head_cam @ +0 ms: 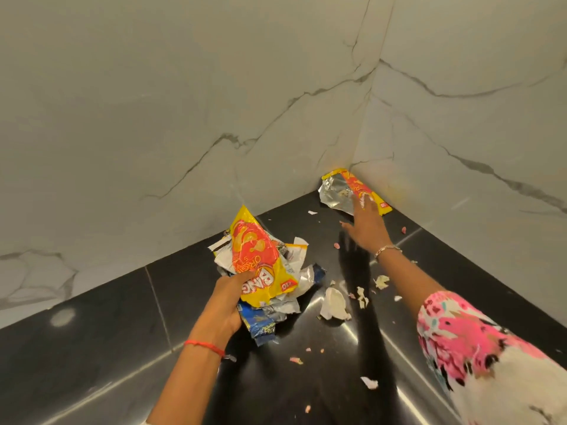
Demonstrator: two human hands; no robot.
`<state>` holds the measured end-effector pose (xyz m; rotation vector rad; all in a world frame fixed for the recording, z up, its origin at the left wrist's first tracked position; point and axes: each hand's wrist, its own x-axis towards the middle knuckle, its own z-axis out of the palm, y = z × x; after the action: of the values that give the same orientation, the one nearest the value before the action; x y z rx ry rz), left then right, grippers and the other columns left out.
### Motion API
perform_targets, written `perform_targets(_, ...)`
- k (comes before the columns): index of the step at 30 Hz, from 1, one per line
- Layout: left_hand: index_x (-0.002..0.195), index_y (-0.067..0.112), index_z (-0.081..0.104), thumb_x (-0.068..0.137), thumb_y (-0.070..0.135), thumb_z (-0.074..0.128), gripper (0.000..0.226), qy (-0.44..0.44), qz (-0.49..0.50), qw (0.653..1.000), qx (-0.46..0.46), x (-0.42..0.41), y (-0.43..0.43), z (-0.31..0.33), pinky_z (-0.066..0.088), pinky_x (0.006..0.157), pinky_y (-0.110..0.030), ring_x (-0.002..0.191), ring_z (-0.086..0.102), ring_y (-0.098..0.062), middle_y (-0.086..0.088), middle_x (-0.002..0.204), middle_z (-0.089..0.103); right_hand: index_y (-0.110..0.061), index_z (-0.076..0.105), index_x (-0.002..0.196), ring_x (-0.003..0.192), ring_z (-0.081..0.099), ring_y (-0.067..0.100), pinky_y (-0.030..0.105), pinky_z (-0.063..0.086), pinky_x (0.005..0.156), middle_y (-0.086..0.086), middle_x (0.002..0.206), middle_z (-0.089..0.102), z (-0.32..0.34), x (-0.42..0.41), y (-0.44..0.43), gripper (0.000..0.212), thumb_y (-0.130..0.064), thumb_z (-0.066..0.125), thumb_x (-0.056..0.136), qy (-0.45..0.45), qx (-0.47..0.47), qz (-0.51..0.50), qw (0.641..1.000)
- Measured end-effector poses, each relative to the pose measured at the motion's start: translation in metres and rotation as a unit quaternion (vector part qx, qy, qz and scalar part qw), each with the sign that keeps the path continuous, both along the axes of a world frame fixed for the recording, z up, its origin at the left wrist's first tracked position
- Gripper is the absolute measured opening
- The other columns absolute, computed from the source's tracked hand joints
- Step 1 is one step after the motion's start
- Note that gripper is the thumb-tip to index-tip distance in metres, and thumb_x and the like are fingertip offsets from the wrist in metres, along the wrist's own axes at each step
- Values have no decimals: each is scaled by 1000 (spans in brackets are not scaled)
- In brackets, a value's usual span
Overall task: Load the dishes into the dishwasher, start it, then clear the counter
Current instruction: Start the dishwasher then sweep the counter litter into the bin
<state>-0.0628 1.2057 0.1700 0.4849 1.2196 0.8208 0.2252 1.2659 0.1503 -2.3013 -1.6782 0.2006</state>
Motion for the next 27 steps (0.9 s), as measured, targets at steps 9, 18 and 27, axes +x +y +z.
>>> perform_targets(9, 88, 4, 57, 89, 5, 57, 1, 5, 8, 1000, -13, -6, 13, -12, 54, 40, -32, 47, 66, -22, -10, 56, 68, -7, 62, 85, 77, 64, 34, 41, 47, 80, 16, 82, 67, -14, -2, 6, 7, -5, 55, 85, -227, 15, 10, 974)
perform_targets(18, 90, 2, 57, 88, 2, 57, 3, -10, 7, 1000, 5, -4, -51, 13, 54, 45, -29, 68, 61, -28, -15, 79, 64, -12, 61, 55, 38, 46, 19, 17, 26, 41, 3, 43, 53, 60, -128, -129, 22, -16, 69, 75, -55, 276, 32, 959)
perform_targets(27, 89, 6, 67, 92, 20, 50, 22, -129, -44, 991, 4, -42, -184, 27, 56, 55, -28, 59, 68, -21, -11, 71, 71, -11, 70, 79, 92, 61, 22, 29, 51, 75, 7, 100, 64, 32, -220, -278, 18, -18, 54, 76, 80, 184, 176, 964)
